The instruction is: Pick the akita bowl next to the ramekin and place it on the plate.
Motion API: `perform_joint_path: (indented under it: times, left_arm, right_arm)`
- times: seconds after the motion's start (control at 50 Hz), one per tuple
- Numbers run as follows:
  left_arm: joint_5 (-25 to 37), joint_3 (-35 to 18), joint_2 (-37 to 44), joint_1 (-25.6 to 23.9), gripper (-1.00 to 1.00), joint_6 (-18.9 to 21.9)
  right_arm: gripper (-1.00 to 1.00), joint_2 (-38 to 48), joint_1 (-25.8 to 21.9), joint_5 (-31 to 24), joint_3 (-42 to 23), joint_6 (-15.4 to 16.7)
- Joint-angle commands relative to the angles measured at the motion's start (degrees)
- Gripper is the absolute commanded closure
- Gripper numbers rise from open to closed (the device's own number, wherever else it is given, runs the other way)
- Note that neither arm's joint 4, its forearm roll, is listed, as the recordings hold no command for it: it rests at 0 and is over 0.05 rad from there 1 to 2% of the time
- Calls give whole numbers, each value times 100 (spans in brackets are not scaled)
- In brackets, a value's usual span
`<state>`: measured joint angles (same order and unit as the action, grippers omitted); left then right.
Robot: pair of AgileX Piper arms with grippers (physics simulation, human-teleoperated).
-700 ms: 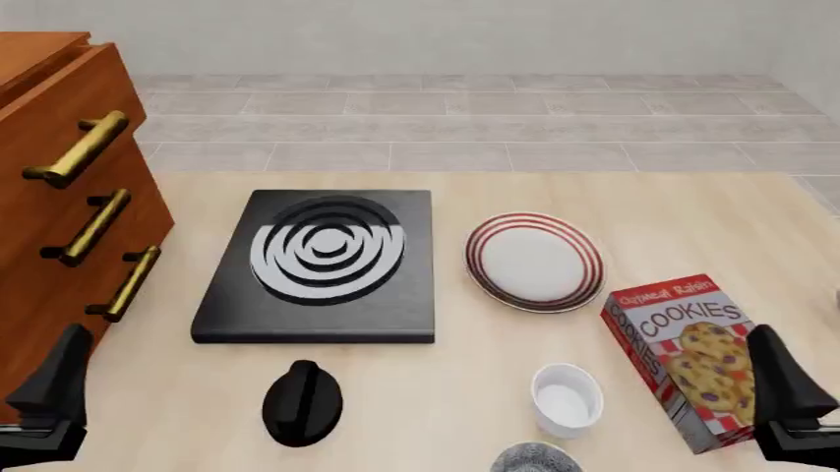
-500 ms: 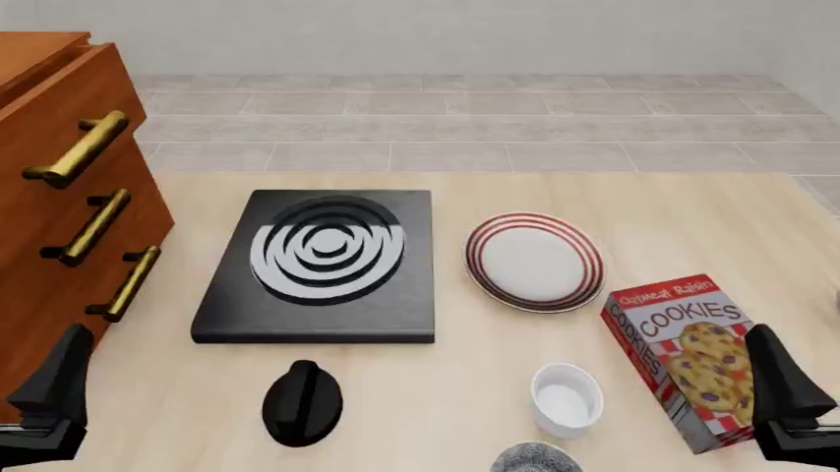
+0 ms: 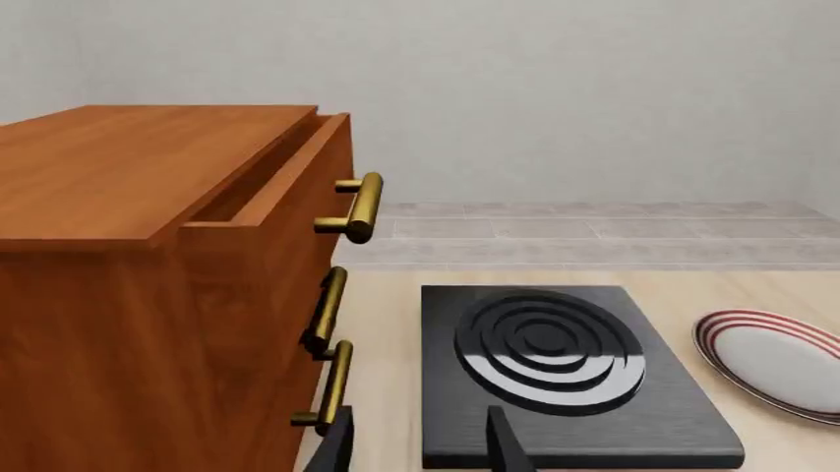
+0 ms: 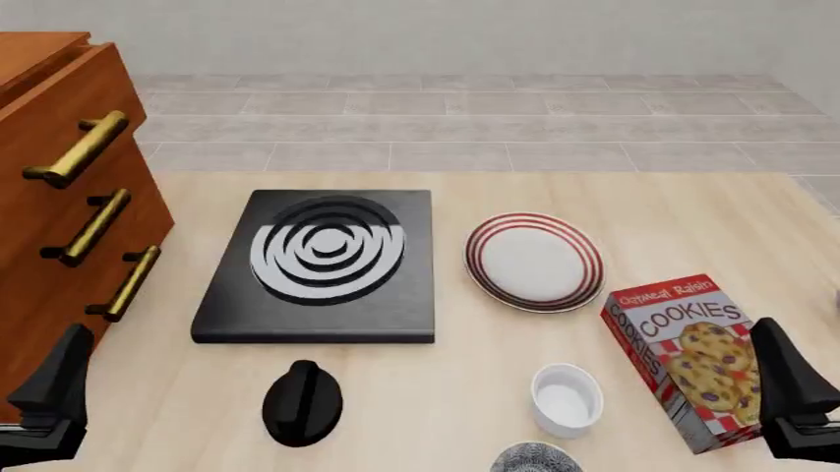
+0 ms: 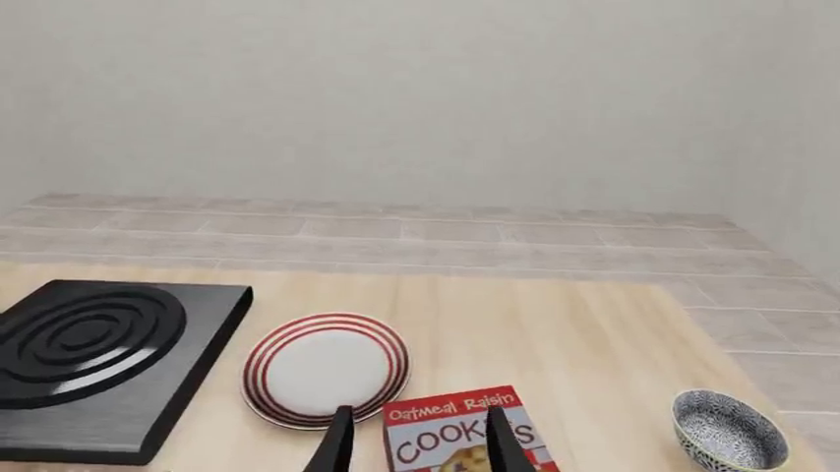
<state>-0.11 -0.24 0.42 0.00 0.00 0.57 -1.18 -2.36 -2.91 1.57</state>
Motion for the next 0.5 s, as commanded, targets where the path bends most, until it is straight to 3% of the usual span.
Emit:
perform_joint_path:
  times: [0.02, 0.3, 0.5]
  left_arm:
    - [0, 0, 1, 0, -100, 0]
    - [0, 0, 1, 0, -100, 0]
    - [0, 0, 1, 0, -100, 0]
  right_arm:
    - [-100, 69, -185, -310, -359, 129]
    - [-100, 538, -445, -694, -1066, 160]
    - [-100, 989, -436, -761, -1454, 370]
